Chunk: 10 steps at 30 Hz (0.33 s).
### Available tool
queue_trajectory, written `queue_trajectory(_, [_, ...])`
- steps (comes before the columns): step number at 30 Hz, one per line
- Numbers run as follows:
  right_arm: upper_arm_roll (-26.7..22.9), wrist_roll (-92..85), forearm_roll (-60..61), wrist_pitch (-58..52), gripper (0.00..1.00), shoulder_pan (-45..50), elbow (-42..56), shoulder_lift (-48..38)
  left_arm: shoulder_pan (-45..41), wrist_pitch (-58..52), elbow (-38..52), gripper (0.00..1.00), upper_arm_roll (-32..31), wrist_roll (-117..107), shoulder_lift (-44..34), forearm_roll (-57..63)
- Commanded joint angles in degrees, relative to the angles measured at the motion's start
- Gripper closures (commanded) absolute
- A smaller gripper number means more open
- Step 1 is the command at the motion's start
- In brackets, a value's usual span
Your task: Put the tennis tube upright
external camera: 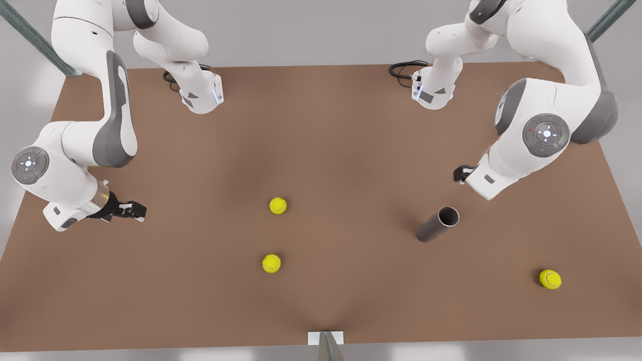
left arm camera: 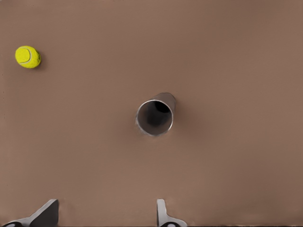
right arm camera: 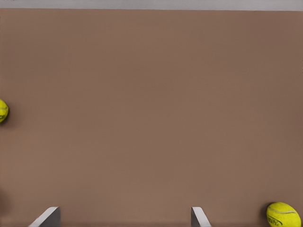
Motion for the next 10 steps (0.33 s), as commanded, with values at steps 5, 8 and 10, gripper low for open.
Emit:
queue_trajectory(5, [0.0,0.0,-0.1,-0.1,0.00,-0.1,0.0,0.0,-1.3,19.6,-34.2,0.00,3.3,2.1,-26.5,-15.4])
queue_trajectory(8, [0.0,0.0,-0.1,-0.1,0.00,-0.2,0.0,0.0,-1.4,19.0,-34.4,0.00,3.2,2.1,-26.5,-15.4])
queue_trajectory(10, [0.0,-0.2,-0.1,-0.1,0.00,-0.4,0.0,0.0,-1.3,18.6,-34.4,0.00,2.9,2.1,-26.6,-15.4])
